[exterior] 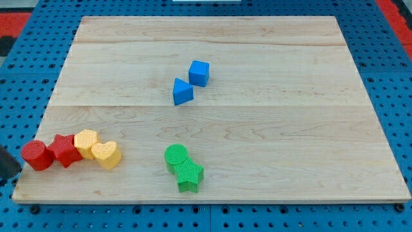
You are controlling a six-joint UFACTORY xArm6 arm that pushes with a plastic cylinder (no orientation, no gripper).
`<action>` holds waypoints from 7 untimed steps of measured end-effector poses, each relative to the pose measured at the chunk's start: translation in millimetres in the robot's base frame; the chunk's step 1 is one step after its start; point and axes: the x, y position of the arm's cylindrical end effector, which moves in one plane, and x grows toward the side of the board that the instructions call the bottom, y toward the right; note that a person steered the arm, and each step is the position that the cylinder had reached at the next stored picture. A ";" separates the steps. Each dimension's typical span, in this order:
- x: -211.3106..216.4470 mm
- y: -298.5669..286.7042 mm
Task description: Move the yellow blocks to the center left of the board
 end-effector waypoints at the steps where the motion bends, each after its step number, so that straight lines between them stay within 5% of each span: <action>1: 25.8 64.8; 4: 0.1 176.2; 7: -38.6 117.5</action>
